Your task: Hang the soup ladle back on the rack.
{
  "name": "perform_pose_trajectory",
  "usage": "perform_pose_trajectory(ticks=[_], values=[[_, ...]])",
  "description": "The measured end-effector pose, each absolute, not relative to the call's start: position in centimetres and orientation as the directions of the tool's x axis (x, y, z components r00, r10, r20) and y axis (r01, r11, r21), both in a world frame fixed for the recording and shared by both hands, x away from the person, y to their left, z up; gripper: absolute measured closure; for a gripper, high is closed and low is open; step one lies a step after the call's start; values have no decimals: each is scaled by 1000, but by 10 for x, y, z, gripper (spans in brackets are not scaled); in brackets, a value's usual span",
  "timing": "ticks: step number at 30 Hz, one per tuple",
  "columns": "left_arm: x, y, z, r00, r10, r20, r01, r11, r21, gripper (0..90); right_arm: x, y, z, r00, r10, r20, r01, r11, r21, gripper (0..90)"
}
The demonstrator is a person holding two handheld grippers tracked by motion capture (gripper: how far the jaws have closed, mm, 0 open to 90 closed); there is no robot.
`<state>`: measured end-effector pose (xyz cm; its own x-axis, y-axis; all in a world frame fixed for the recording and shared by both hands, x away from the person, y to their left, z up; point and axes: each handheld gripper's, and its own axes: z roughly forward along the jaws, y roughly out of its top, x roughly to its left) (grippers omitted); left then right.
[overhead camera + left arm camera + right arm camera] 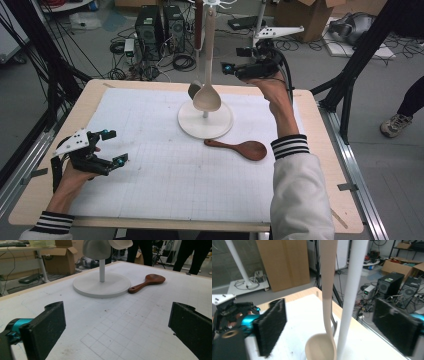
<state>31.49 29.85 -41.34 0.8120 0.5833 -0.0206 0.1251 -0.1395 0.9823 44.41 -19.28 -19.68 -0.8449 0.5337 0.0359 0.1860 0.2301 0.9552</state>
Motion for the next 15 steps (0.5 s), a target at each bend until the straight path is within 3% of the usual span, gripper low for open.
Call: perform_pose_trajectory(ticks=[3, 15], values=[[315, 299, -414, 811, 585, -24, 128, -137, 982, 17, 438, -201, -199, -843, 538, 19, 166, 226, 960, 16], [315, 301, -414, 809, 587, -32, 133, -130, 983, 17, 418, -225, -199, -833, 553, -24, 132, 240, 962, 7]])
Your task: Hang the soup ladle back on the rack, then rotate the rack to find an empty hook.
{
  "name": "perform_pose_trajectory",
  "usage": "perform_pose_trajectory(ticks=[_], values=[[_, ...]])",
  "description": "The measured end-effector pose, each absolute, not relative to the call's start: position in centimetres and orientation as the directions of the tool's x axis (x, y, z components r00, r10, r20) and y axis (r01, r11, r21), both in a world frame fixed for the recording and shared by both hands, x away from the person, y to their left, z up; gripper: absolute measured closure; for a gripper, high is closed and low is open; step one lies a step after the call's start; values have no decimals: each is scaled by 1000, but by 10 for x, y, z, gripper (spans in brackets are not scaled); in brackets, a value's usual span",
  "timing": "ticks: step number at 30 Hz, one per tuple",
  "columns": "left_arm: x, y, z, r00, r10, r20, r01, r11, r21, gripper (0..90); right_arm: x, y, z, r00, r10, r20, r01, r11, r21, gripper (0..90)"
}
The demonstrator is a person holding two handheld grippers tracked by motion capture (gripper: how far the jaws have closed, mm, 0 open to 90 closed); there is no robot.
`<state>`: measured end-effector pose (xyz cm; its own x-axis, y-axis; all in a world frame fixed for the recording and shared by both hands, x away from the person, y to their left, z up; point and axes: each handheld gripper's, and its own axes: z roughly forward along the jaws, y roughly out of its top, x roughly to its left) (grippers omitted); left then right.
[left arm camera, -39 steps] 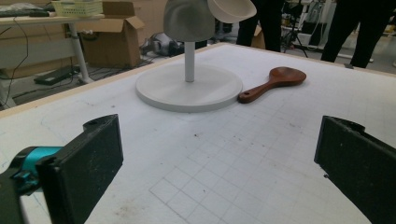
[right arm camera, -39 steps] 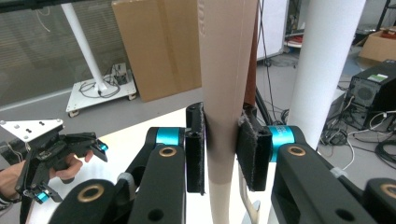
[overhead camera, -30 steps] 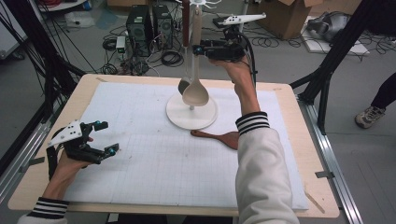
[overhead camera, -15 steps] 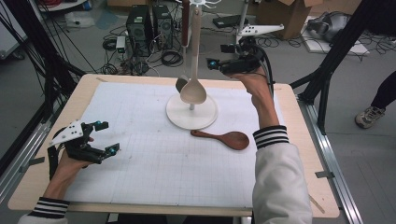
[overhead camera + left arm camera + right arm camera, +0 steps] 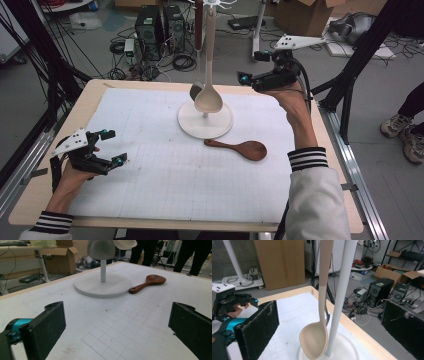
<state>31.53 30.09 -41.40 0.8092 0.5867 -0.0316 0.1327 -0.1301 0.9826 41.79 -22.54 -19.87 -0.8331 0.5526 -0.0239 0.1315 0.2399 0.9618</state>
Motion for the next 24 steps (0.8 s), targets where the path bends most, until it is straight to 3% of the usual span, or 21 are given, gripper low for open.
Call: perform_pose_trajectory(ticks=[24], values=[[315, 301, -413, 810, 586, -30, 130, -130, 983, 17, 417, -236, -200, -824, 566, -27, 130, 235, 963, 8]])
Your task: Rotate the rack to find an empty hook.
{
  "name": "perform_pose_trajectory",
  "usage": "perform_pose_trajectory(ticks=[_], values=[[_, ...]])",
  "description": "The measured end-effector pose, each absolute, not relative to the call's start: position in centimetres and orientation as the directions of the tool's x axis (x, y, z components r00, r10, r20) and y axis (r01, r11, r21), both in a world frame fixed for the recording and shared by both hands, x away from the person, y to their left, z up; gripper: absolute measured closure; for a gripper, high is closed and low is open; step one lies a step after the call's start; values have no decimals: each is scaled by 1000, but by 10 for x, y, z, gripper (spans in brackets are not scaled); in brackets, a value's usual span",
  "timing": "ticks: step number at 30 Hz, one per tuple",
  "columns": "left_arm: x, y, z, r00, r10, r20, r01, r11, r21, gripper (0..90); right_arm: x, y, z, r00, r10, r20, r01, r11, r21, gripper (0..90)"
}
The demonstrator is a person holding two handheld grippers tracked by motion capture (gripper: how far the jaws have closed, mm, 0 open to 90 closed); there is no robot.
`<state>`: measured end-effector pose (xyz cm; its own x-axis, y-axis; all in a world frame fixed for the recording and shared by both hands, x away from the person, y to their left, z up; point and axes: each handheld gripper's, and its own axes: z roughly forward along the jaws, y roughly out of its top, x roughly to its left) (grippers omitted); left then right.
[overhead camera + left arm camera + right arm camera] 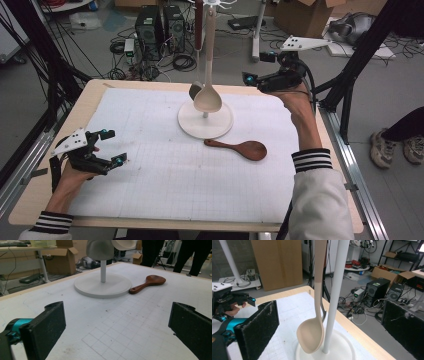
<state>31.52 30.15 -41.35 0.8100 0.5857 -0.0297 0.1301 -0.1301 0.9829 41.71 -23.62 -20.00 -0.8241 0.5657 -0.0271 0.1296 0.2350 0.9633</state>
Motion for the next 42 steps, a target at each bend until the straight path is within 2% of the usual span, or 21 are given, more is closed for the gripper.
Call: perform_pose_trajectory(ticks=[8, 14, 16, 18, 21, 35, 42], values=[[315, 301, -414, 810, 586, -30, 130, -129, 983, 17, 419, -239, -193, -817, 576, -39, 128, 248, 960, 9], [315, 301, -414, 810, 586, -33, 132, -126, 983, 17, 421, -241, -185, -808, 587, -54, 132, 269, 954, 66], [316, 301, -414, 810, 586, -32, 132, -127, 983, 17, 422, -243, -181, -809, 584, -61, 132, 282, 950, 149], [316, 301, -414, 810, 585, -36, 136, -128, 983, 17, 422, -244, -177, -804, 591, -69, 130, 288, 949, 174], [316, 301, -414, 810, 585, -32, 131, -128, 983, 17, 423, -246, -170, -804, 590, -71, 130, 291, 948, 270], [316, 301, -415, 814, 579, -41, 142, -131, 981, 17, 427, -241, -153, -815, 571, -97, 129, 343, 930, 892], [316, 301, -415, 812, 582, -43, 143, -127, 981, 17, 433, -230, -141, -817, 570, -93, 134, 343, 930, 900]])
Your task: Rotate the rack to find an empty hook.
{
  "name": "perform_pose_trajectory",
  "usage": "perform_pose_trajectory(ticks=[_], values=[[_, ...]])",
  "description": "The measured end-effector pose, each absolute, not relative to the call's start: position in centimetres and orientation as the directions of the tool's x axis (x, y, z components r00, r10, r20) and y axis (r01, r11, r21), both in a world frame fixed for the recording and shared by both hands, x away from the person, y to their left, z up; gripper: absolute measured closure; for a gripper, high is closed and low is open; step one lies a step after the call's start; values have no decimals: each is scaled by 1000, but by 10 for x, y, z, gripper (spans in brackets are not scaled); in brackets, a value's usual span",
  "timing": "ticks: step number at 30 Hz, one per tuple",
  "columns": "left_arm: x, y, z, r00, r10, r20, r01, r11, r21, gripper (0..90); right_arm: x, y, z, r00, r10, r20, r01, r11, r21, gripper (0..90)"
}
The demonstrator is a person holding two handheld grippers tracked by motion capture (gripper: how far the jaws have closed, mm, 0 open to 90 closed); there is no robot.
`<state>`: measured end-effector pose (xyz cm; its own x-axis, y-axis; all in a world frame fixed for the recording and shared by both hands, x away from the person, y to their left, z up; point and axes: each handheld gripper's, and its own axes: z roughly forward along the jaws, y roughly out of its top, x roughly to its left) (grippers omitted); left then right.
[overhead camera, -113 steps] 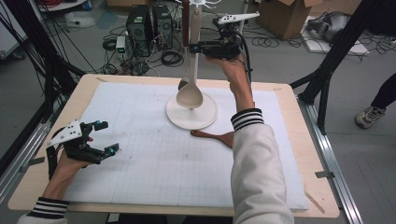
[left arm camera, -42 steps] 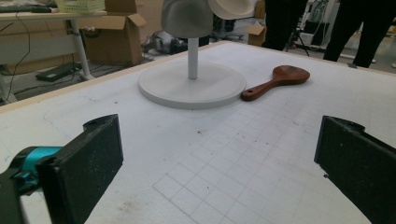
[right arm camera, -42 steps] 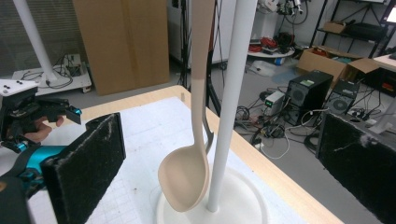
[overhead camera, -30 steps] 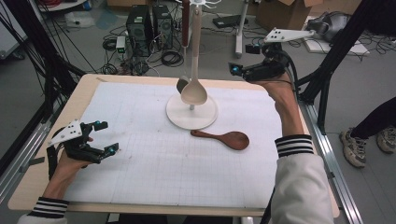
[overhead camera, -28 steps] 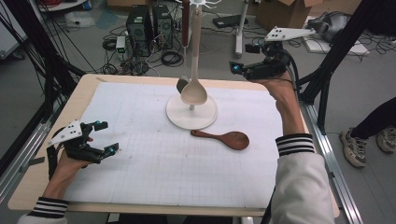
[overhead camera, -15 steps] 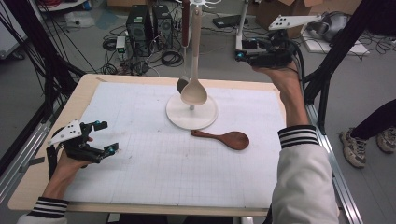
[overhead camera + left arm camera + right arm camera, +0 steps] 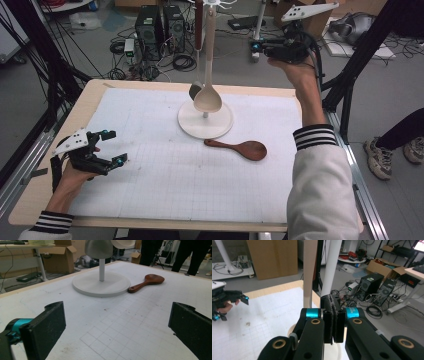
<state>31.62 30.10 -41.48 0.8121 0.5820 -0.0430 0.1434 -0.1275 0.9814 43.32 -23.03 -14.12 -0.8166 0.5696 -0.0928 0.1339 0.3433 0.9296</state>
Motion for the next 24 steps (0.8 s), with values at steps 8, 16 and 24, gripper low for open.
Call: perform_pose_trajectory(ticks=[8, 16, 24], values=[[316, 302, -414, 814, 579, -45, 144, -125, 982, 17, 438, -219, -126, -812, 575, -100, 133, 348, 928, 900], [316, 302, -414, 816, 577, -45, 143, -125, 982, 17, 442, -213, -113, -798, 594, -102, 139, 346, 928, 900], [316, 301, -415, 815, 578, -48, 145, -122, 982, 17, 447, -206, -101, -788, 608, -103, 145, 344, 928, 900]])
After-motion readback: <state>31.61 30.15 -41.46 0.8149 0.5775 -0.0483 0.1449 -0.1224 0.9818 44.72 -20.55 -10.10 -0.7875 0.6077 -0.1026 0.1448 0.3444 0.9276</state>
